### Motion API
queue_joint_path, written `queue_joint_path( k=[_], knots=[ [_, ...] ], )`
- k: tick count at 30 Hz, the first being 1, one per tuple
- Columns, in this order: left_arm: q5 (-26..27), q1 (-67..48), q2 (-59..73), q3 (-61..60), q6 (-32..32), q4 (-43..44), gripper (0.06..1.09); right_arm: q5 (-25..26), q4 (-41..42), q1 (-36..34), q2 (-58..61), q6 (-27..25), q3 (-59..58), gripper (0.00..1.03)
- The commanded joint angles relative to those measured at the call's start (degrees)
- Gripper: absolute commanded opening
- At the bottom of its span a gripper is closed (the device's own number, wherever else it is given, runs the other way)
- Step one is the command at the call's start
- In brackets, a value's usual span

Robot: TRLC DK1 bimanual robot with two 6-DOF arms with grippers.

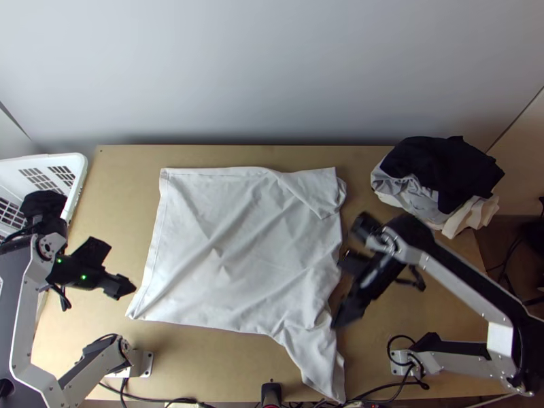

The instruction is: Fold the t-shirt

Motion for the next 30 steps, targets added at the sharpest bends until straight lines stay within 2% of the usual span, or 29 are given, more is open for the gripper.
queue_joint_path(
  k=[1,3,6,11,15,22,26,28,30],
  knots=[
    [5.3,-4.1,1.2,5.4,-8.1,2.5,1.03,7.1,4.5,-17.3,3.6,-4.0,3.0,0.99],
    [5.2,-7.6,1.6,6.2,-12.1,4.7,1.03,13.0,7.1,-18.3,5.3,-3.5,1.1,0.99],
    [5.2,-14.2,2.6,6.9,-18.3,8.8,1.03,14.9,12.3,-19.6,7.1,-2.4,-2.3,0.99],
    [5.1,-23.0,5.8,7.6,-26.0,15.0,1.03,16.2,19.3,-18.9,11.8,2.7,-3.9,0.99],
    [5.0,-27.2,8.6,7.3,-28.4,18.4,1.03,16.3,23.1,-17.3,15.7,6.3,-3.7,0.96],
    [5.0,-29.0,10.6,7.3,-28.7,19.9,1.03,16.2,27.7,-13.5,21.3,12.3,-1.0,0.95],
    [5.0,-29.0,10.6,7.0,-28.3,19.9,1.03,16.2,28.8,-11.6,23.8,14.7,1.3,0.76],
    [4.9,-29.0,10.6,6.8,-28.0,19.9,1.03,16.2,29.1,-10.3,24.8,15.9,2.9,0.59],
    [4.9,-29.0,10.6,6.4,-27.7,20.0,1.03,16.1,30.4,-8.7,25.0,17.2,4.8,0.34]
  ],
)
